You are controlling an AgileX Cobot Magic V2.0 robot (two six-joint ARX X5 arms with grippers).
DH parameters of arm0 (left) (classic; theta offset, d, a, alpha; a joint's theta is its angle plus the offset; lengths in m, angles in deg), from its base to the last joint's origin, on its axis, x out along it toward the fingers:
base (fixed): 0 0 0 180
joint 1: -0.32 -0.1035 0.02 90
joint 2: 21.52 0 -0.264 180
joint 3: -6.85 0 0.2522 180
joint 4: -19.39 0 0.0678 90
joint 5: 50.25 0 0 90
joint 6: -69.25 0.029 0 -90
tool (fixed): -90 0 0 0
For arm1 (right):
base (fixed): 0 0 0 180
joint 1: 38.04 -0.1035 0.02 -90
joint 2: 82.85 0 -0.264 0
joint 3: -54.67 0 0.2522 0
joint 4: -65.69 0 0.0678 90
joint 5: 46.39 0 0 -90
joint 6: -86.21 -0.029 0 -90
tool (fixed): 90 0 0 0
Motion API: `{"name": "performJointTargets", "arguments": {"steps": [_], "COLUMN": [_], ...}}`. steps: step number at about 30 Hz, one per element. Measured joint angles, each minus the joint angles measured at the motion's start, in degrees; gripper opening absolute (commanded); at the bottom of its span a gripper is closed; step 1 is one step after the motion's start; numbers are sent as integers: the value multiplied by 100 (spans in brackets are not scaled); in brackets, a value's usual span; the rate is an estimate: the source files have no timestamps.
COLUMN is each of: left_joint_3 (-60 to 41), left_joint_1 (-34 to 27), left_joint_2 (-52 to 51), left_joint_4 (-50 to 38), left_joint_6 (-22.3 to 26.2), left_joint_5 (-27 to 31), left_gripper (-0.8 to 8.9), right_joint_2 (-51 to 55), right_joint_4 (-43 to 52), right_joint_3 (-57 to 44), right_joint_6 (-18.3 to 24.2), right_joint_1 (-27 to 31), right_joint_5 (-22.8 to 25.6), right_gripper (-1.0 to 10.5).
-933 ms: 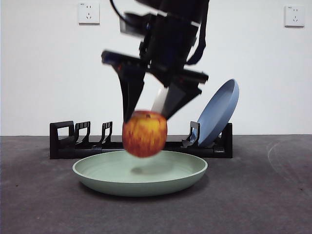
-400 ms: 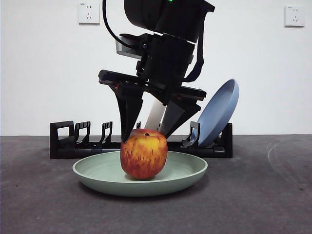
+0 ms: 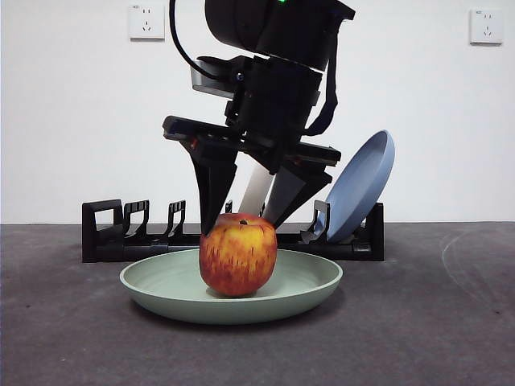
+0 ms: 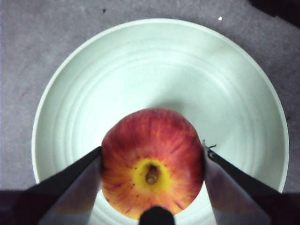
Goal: Take the green plate from the plate rack,put the plate on the table,take the apple from the table,put the apple in the plate
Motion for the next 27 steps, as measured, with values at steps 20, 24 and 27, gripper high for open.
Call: {"name": "performJointTargets", "arguments": {"steps": [20,24,27], "left_joint_3": [0,0,0], "left_joint_1": [0,0,0], "left_joint_2": [0,0,0], "left_joint_4": [151,151,151], "left_joint_6": [0,0,-2], "left_joint_5": [0,0,0], "left_gripper": [314,313,313], "right_joint_2": [0,0,0], "right_joint_4": [-83,-85,-87], "right_joint_3": [0,0,0], "right_joint_6": [85,85,87], "right_joint_1": [0,2,2], "right_joint_5": [0,-48,-131], "right_gripper": [48,208,230]}}
